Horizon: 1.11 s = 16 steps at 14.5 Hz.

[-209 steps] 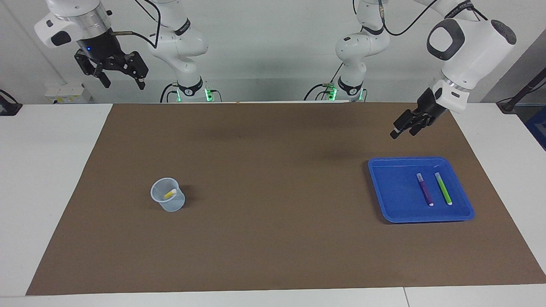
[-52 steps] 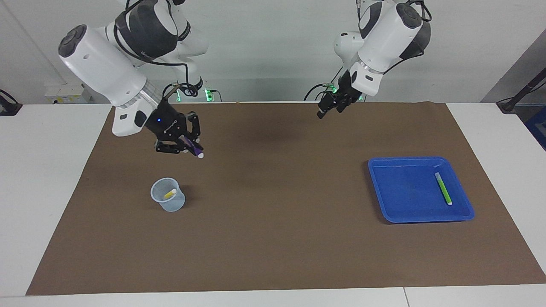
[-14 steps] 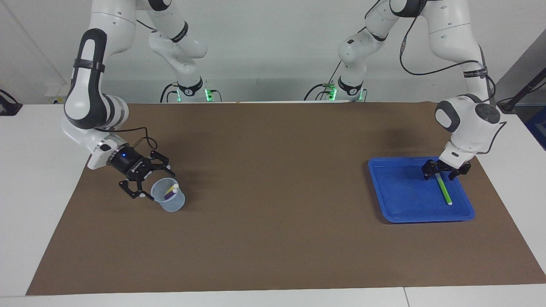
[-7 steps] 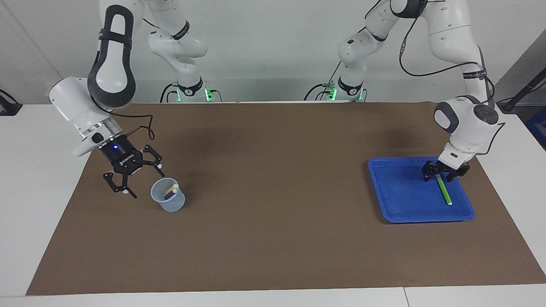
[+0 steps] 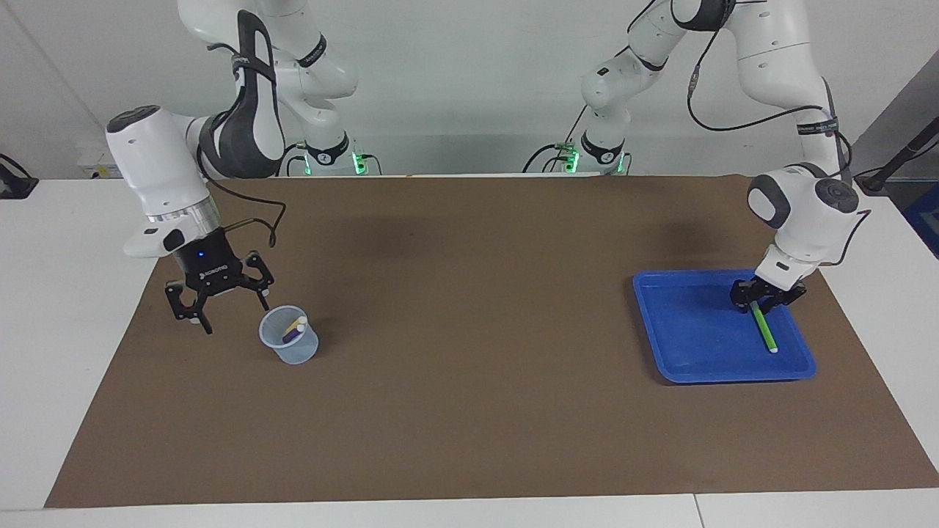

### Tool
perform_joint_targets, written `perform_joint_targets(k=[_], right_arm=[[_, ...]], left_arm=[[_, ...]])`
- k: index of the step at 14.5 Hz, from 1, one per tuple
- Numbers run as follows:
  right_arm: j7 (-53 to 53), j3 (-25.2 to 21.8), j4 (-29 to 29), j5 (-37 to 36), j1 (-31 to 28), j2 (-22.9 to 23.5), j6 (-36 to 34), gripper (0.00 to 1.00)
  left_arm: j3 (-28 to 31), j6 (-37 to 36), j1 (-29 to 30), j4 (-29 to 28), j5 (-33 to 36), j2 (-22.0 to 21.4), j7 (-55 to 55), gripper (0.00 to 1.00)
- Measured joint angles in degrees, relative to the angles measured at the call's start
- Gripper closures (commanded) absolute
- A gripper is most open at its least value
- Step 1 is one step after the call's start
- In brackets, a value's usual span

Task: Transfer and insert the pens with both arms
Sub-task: 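Withdraw the right gripper while the left gripper grasps the green pen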

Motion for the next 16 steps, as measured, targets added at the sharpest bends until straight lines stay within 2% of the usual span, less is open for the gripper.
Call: perform_joint_targets(k=[3, 6, 9, 11, 14, 16], right_arm=[[16.73, 0.6, 3.29, -9.33, 0.27, -2.01, -11.36, 0.0], [25.28, 0.67, 8.33, -12.27, 1.4, -3.72, -24.59, 0.0], [29.36, 0.71, 14.28, -12.4, 1.66, -5.22, -37.0, 0.0], [30.53, 0.71, 17.21, -12.03, 1.65, -6.51, -44.04, 0.0], [34.53, 0.7, 22.66, -9.05, 1.63, -8.04, -56.18, 0.0], [35.59, 0.7, 25.05, -8.23, 1.63, -8.39, -60.67, 0.0]], left_arm=[[0.09, -0.05, 0.06, 0.06, 0.25, -0.33, 0.02, 1.0], [0.03, 0.02, 0.05, -0.03, 0.28, -0.32, -0.04, 1.0], [-0.03, -0.73, 0.02, 0.33, 0.28, -0.27, -0.26, 1.0], [-0.8, -5.71, -0.34, 2.66, 0.26, -0.13, -0.62, 1.0], [-1.48, -17.34, -2.86, 9.32, 0.16, -0.57, -1.83, 1.0], [-2.43, -23.81, -3.92, 12.23, -2.45, -1.87, -3.33, 1.0]])
